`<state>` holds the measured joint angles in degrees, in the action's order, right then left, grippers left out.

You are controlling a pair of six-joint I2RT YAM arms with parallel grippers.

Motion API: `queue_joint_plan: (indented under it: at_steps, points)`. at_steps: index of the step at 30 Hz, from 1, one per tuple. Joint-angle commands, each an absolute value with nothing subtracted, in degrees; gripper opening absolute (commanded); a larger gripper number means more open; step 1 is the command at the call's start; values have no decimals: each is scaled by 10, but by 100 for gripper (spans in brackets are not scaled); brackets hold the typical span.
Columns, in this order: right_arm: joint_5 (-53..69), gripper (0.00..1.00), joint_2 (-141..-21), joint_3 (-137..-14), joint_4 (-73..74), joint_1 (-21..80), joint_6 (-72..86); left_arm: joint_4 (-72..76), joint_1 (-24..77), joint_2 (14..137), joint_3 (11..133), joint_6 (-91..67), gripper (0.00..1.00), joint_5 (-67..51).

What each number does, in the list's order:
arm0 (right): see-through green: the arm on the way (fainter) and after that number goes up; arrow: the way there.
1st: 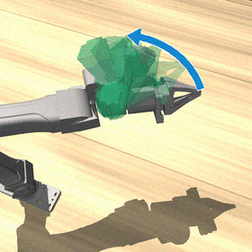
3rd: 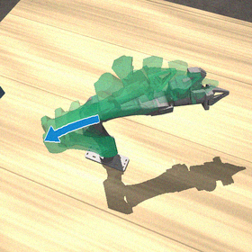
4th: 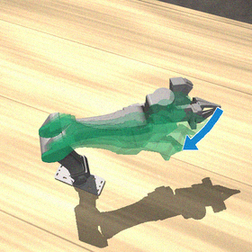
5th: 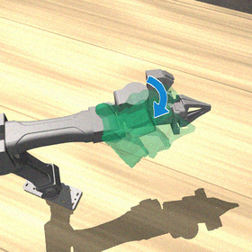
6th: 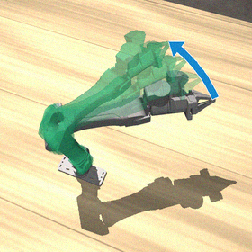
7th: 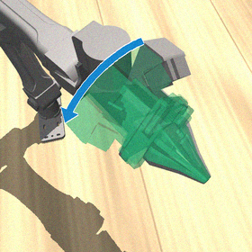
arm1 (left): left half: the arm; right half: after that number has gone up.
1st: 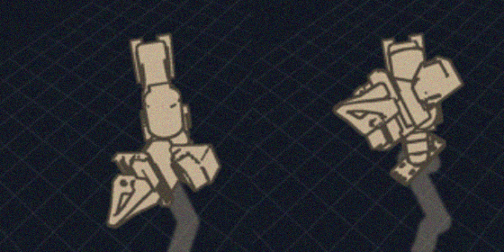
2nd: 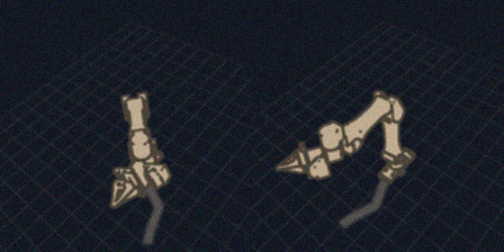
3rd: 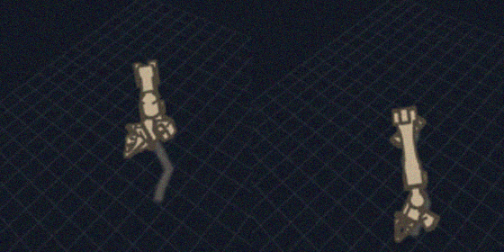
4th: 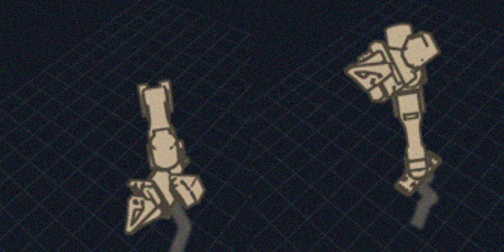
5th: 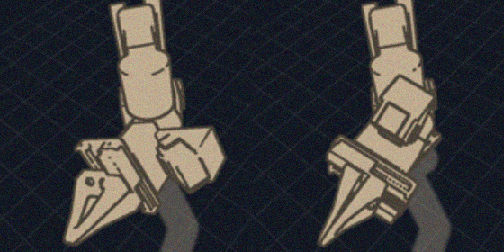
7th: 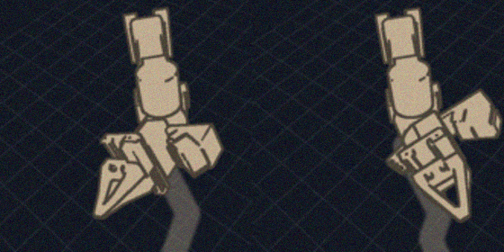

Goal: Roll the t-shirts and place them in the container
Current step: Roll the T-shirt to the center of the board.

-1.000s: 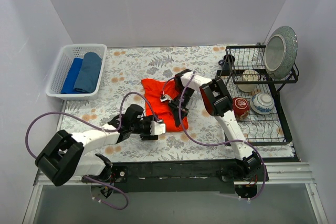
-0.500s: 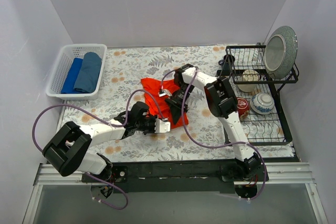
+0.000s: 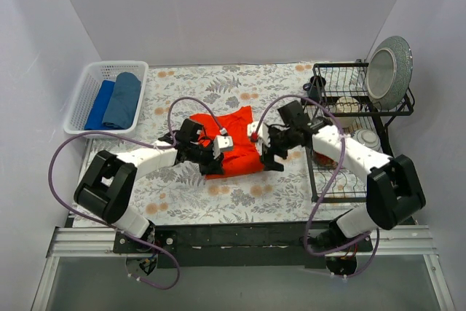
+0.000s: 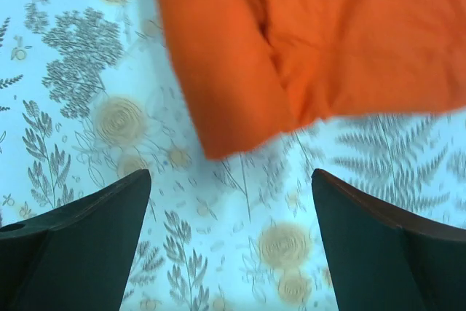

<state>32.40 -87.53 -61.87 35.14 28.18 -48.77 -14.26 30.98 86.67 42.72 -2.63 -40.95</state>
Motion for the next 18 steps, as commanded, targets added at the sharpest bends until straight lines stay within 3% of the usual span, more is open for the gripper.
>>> queue_joint_plan:
  at_steps: [1, 9, 18]
  points:
    - [266, 99, -849, -542, 203, 360, -528, -199, 273, 902, 488, -50, 1, -518]
    - [245, 99, -883, -538, 136, 423, -506, -231, 252, 938, 527, -24, 3, -547]
    - [245, 99, -941, -549, 119, 427, -529, -242, 239, 958, 534, -8, 4, -555]
